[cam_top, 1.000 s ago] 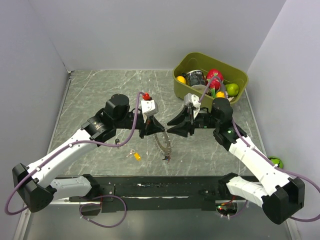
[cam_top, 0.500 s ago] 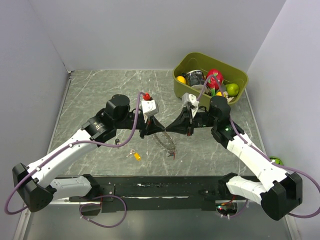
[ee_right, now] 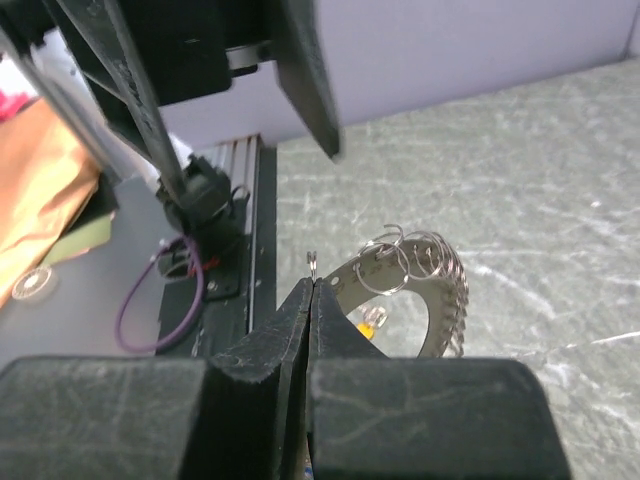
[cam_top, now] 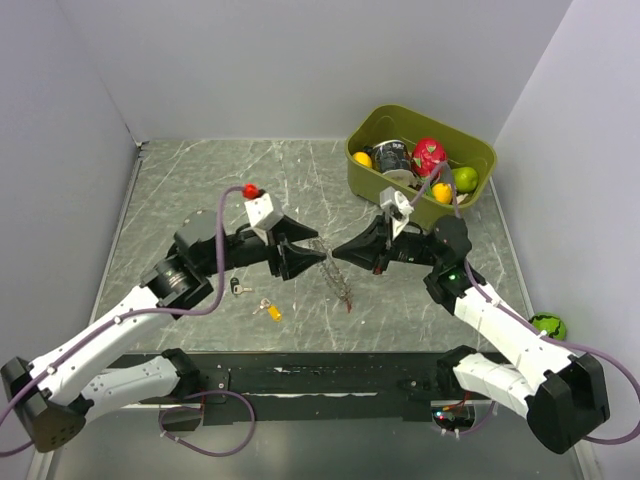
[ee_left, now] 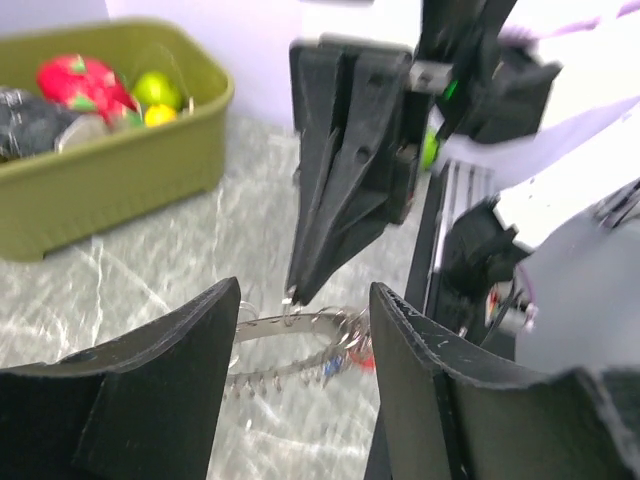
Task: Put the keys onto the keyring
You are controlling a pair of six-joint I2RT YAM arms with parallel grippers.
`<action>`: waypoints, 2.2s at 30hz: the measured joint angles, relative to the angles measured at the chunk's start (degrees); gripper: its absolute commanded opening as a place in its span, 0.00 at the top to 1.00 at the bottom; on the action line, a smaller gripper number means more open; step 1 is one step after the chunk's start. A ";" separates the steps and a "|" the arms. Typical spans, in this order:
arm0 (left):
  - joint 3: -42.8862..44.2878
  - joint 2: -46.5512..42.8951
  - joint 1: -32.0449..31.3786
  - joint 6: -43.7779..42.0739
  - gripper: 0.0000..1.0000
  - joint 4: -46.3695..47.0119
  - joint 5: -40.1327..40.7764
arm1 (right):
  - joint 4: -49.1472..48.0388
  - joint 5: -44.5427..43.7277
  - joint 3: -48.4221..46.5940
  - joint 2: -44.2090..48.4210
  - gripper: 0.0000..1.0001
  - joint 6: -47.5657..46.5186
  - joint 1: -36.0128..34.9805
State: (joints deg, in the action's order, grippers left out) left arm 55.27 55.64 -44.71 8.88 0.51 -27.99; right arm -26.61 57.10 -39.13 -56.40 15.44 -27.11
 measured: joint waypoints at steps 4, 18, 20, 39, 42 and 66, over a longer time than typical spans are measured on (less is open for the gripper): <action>-3.69 -2.89 1.51 3.34 0.44 6.32 -1.11 | -10.19 -1.68 4.13 0.76 1.00 4.87 0.00; -8.66 -2.10 5.53 8.92 0.55 17.92 -14.16 | -38.58 0.26 7.15 -0.63 1.00 19.80 0.00; -8.94 -1.81 5.55 9.38 0.54 19.32 -15.34 | -39.95 0.44 7.17 -1.18 1.00 21.00 0.00; -9.29 3.96 5.57 13.38 0.66 28.55 -20.26 | -44.54 -0.68 7.26 -4.24 1.00 26.08 0.00; -8.92 4.26 5.57 13.38 0.72 28.85 -20.31 | -44.61 -0.74 7.26 -4.57 1.00 26.27 0.00; 6.60 6.99 2.69 -4.76 0.99 -3.50 -11.56 | -3.45 -0.94 -2.62 5.55 0.24 -1.60 0.79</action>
State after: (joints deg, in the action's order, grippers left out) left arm 61.87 62.63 -42.02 4.12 -2.98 -39.55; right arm -30.06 56.16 -41.76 -50.85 13.85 -26.33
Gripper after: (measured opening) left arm 0.021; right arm 0.721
